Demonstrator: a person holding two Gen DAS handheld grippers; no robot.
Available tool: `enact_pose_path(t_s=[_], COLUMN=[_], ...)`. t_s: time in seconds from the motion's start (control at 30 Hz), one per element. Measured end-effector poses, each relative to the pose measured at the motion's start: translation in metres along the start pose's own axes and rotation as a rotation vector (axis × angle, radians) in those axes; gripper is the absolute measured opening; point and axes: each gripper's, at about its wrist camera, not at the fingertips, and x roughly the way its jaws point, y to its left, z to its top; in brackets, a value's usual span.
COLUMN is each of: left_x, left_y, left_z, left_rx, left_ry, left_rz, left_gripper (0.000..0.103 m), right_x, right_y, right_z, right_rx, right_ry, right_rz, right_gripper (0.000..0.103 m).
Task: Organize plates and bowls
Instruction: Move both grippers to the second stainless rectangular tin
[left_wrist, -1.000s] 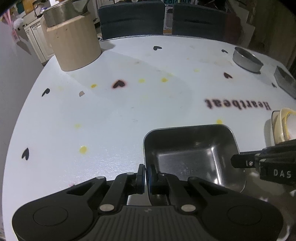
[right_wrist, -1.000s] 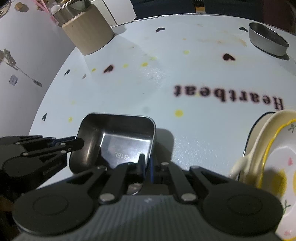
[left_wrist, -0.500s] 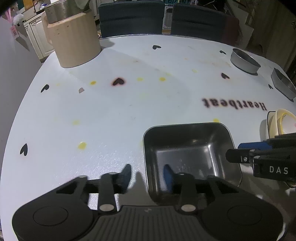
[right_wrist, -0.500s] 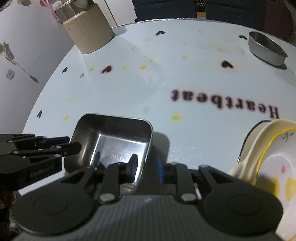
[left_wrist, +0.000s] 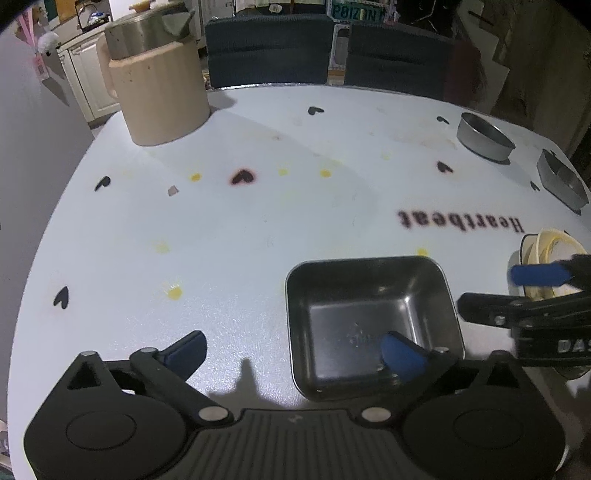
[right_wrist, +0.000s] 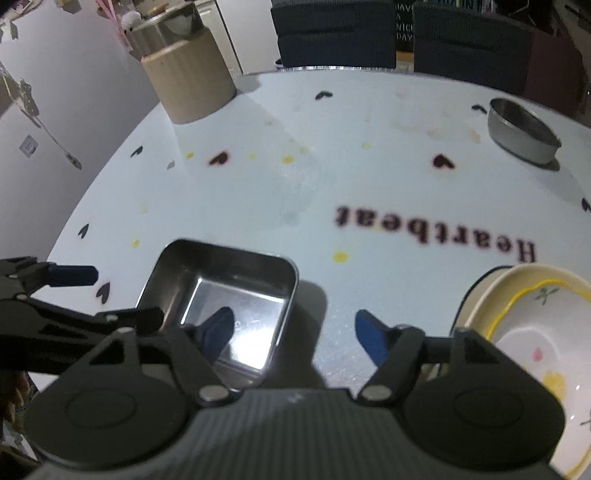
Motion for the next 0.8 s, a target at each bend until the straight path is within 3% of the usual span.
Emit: enact_pose_path(t_s=[0.13, 0.37, 0.8], left_x=[-0.012, -0.027, -0.014], left_y=[-0.005, -0.028, -0.121], left_z=[0.003, 0.026, 0.071], left_rx=[0.001, -0.018, 0.017], left_ry=[-0.058, -0.161, -0.222], left_rz=[0.005, -0.008, -0.076], left_gripper=[0.103, 0.103, 0.103], right_x=[-0.015, -0.042, -0.082], right_y=[-0.011, -0.053, -0.165], right_z=[0.002, 0.008, 0.002], right_rx=[-0.018, 0.058, 0.194], right_ry=[-0.073, -0.17, -0.282], right_rz=[-0.006, -0.031, -0.156], right_gripper=[0.103, 0.103, 0.103])
